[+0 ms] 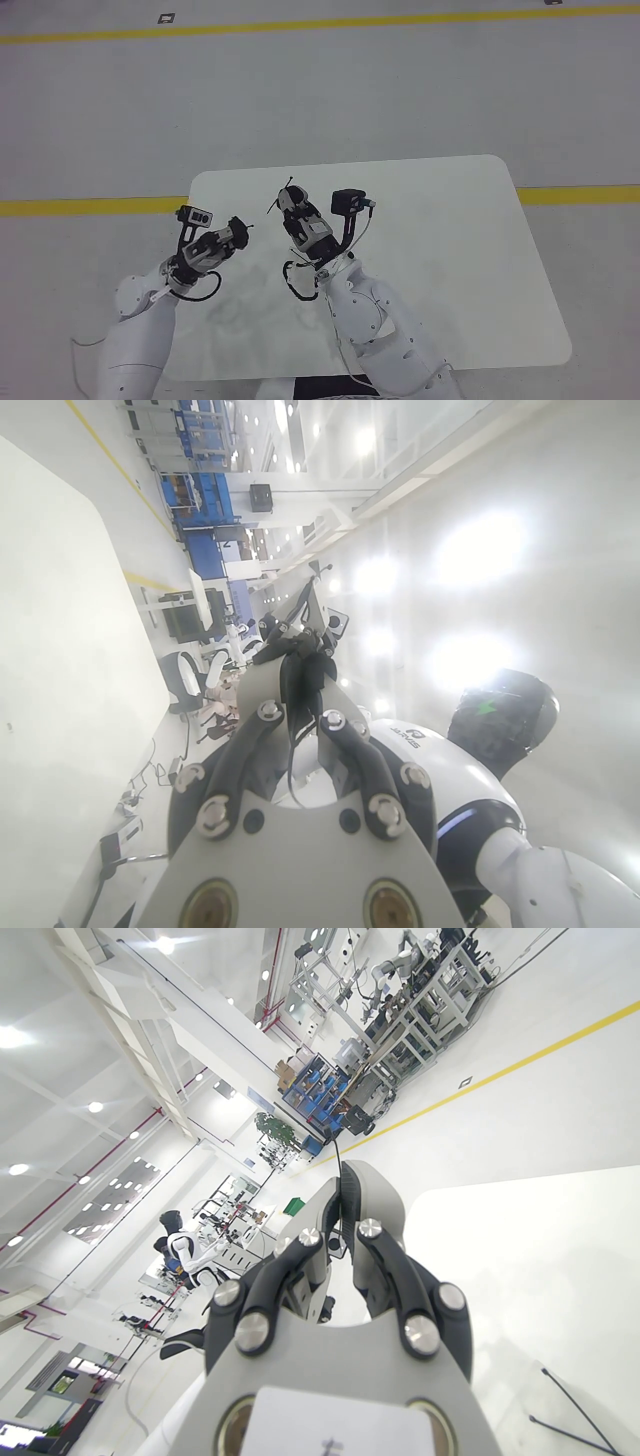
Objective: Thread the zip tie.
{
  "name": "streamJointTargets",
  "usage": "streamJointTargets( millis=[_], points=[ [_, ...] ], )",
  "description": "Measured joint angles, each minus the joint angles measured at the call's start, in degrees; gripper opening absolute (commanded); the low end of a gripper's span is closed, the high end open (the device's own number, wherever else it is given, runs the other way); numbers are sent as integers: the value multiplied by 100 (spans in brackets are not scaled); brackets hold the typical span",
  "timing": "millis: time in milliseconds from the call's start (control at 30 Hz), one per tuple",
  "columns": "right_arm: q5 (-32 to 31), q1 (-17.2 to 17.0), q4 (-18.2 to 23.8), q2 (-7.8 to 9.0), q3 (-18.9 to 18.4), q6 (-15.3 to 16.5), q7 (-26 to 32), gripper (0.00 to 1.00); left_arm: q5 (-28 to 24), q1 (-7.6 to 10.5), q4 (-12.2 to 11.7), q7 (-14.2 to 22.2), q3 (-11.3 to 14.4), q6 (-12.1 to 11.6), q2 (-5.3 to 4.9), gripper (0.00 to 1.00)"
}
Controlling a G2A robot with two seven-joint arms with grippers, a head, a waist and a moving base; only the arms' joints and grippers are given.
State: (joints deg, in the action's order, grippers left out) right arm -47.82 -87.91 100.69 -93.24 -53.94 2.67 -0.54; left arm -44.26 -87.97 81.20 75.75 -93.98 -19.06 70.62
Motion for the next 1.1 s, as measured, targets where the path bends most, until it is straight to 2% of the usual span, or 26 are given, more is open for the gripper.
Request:
streamJointTargets(
  millis=[167, 400, 700, 1100],
  points=[
    [0, 0, 0, 0, 0, 0, 0, 0, 115, 167, -26, -228, 224, -43, -1, 0],
    [0, 0, 0, 0, 0, 0, 0, 0, 375, 336, -57, -321, 330, -42, 22, 0],
    [-17, 4, 3, 2, -2, 3, -3, 0, 385, 339, -54, -309, 327, -42, 23, 0],
    [-729, -199, 316, 103, 8, -259, -136, 0, 385, 339, -54, -309, 327, -42, 23, 0]
  ],
)
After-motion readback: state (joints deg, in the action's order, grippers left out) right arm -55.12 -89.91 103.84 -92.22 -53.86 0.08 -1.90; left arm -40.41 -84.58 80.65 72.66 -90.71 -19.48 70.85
